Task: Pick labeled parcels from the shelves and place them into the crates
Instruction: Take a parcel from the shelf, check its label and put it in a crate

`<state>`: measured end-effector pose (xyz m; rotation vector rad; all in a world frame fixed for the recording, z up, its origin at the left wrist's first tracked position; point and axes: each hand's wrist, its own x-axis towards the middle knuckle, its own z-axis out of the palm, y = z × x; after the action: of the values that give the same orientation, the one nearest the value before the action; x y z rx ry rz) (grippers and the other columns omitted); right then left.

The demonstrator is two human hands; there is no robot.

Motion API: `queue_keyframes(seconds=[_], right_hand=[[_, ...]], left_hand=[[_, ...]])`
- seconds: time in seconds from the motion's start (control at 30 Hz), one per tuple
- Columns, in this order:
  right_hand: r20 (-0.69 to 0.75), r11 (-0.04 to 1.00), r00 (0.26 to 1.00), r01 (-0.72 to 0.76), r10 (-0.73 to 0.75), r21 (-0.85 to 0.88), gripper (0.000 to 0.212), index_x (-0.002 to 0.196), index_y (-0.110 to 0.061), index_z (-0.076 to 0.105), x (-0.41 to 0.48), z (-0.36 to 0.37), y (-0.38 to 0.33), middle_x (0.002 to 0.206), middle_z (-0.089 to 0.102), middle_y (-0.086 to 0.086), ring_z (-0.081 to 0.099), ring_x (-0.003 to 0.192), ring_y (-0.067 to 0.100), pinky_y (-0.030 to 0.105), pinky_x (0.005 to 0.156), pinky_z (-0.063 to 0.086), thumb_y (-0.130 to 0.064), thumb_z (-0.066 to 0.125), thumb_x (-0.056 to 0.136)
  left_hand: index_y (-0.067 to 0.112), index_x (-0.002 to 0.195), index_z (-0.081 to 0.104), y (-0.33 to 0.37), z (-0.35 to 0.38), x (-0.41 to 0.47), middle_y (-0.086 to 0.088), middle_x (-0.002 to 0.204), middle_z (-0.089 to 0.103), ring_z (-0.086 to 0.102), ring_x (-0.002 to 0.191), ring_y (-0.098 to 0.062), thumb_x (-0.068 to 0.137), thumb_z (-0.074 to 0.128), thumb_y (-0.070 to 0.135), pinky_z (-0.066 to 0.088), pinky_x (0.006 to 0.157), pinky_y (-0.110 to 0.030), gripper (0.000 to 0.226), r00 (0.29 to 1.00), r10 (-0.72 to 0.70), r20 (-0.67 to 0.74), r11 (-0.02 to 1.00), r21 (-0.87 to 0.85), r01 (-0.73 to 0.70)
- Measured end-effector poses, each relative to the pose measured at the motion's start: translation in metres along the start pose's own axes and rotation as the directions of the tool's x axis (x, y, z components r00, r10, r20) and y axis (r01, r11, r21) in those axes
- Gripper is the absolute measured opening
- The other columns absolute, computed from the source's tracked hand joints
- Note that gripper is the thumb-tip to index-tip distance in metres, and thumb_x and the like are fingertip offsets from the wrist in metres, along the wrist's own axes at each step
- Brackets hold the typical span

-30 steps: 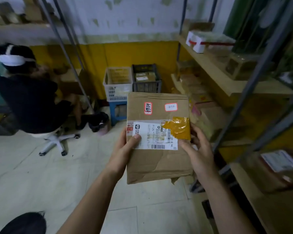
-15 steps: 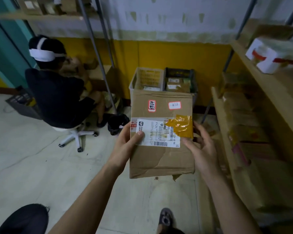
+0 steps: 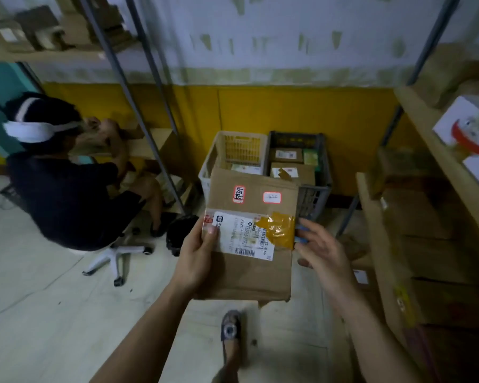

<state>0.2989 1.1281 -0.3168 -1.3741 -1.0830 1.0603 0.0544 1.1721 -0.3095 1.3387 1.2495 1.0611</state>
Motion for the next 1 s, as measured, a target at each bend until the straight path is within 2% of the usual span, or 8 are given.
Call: queue_keyframes(seconds=[0.1, 0.2, 0.33, 0.47, 0.63, 0.77, 0.87, 1.0], right_hand=[[-0.075, 1.0, 0.997, -0.014, 0.014, 0.004, 0.047, 0.124, -0.043, 0.057, 0.051, -0.009, 0.004, 0.126, 0.067, -0.01, 0.067, 0.105, 0.001, 0.034, 0.086, 0.056, -0.01, 0.069, 0.093], [-0.182, 1.0, 0.983, -0.007, 0.011, 0.023, 0.069, 0.145, -0.039, 0.043, 0.108, -0.022, 0.006, 0.141, 0.054, -0.013, 0.065, 0.111, 0.004, 0.036, 0.092, 0.056, -0.01, 0.073, 0.09], [-0.198, 1.0, 0.98, -0.007, 0.004, -0.014, 0.087, 0.153, -0.043, 0.03, 0.198, -0.049, -0.01, 0.139, 0.04, -0.019, 0.056, 0.118, 0.005, 0.026, 0.086, 0.058, -0.02, 0.08, 0.085], [-0.059, 0.98, 0.998, -0.049, 0.038, -0.195, 0.07, 0.142, -0.037, 0.049, 0.286, -0.056, -0.017, 0.125, 0.065, -0.015, 0.066, 0.111, 0.007, 0.026, 0.086, 0.058, -0.028, 0.083, 0.082], [-0.161, 0.968, 0.982, -0.131, 0.098, -0.212, 0.084, 0.15, -0.037, 0.037, 0.366, -0.067, 0.004, 0.127, 0.062, -0.012, 0.062, 0.112, 0.009, 0.035, 0.092, 0.055, -0.031, 0.084, 0.082], [-0.162, 0.951, 0.977, -0.178, 0.139, -0.254, 0.062, 0.14, -0.033, 0.05, 0.436, -0.076, 0.02, 0.119, 0.066, -0.014, 0.064, 0.111, 0.012, 0.031, 0.086, 0.055, -0.03, 0.08, 0.085], [-0.167, 0.948, 0.978, -0.165, 0.122, -0.272, 0.062, 0.144, -0.035, 0.043, 0.493, -0.089, 0.034, 0.12, 0.064, -0.015, 0.062, 0.106, 0.004, 0.029, 0.086, 0.055, -0.026, 0.074, 0.091], [-0.198, 0.927, 0.973, -0.182, 0.121, -0.328, 0.046, 0.142, -0.037, 0.051, 0.577, -0.122, 0.054, 0.121, 0.068, -0.009, 0.065, 0.105, 0.014, 0.036, 0.086, 0.054, -0.034, 0.065, 0.098]], left_hand=[[0.038, 0.136, 0.055, -0.005, 0.015, 0.062, 0.01, 0.118, 0.072, 0.069, 0.109, -0.009, 0.106, 0.047, 0.037, 0.058, 0.095, -0.036, 0.031, 0.997, 0.044, 0.067, 0.994, 0.095, -0.05], [0.044, 0.15, 0.042, -0.011, 0.025, 0.135, 0.011, 0.138, 0.062, 0.061, 0.126, -0.011, 0.099, 0.048, 0.061, 0.053, 0.103, -0.046, 0.054, 0.979, 0.082, 0.188, 0.976, 0.182, -0.117], [0.049, 0.153, 0.034, 0.007, 0.038, 0.246, 0.019, 0.148, 0.053, 0.051, 0.134, -0.003, 0.098, 0.044, 0.064, 0.044, 0.111, -0.042, 0.058, 0.895, 0.129, 0.427, 0.906, 0.316, -0.282], [0.041, 0.156, 0.031, 0.037, 0.052, 0.353, 0.016, 0.156, 0.043, 0.043, 0.138, 0.002, 0.103, 0.043, 0.052, 0.037, 0.116, -0.032, 0.056, 0.798, 0.205, 0.567, 0.784, 0.392, -0.481], [0.032, 0.159, 0.028, 0.05, 0.085, 0.455, 0.009, 0.164, 0.03, 0.028, 0.151, -0.01, 0.103, 0.04, 0.048, 0.028, 0.122, -0.035, 0.06, 0.665, 0.238, 0.708, 0.639, 0.402, -0.656], [0.036, 0.16, 0.022, 0.044, 0.118, 0.529, 0.004, 0.166, 0.026, 0.023, 0.153, -0.012, 0.107, 0.041, 0.044, 0.024, 0.123, -0.035, 0.058, 0.577, 0.242, 0.78, 0.524, 0.395, -0.755], [0.035, 0.161, 0.021, 0.042, 0.15, 0.588, 0.001, 0.166, 0.027, 0.028, 0.15, -0.015, 0.107, 0.042, 0.042, 0.027, 0.12, -0.034, 0.058, 0.587, 0.195, 0.786, 0.471, 0.451, -0.759], [0.031, 0.161, 0.022, 0.041, 0.195, 0.677, -0.002, 0.166, 0.029, 0.034, 0.148, -0.023, 0.107, 0.041, 0.044, 0.034, 0.115, -0.038, 0.059, 0.568, 0.105, 0.816, 0.493, 0.453, -0.743]])
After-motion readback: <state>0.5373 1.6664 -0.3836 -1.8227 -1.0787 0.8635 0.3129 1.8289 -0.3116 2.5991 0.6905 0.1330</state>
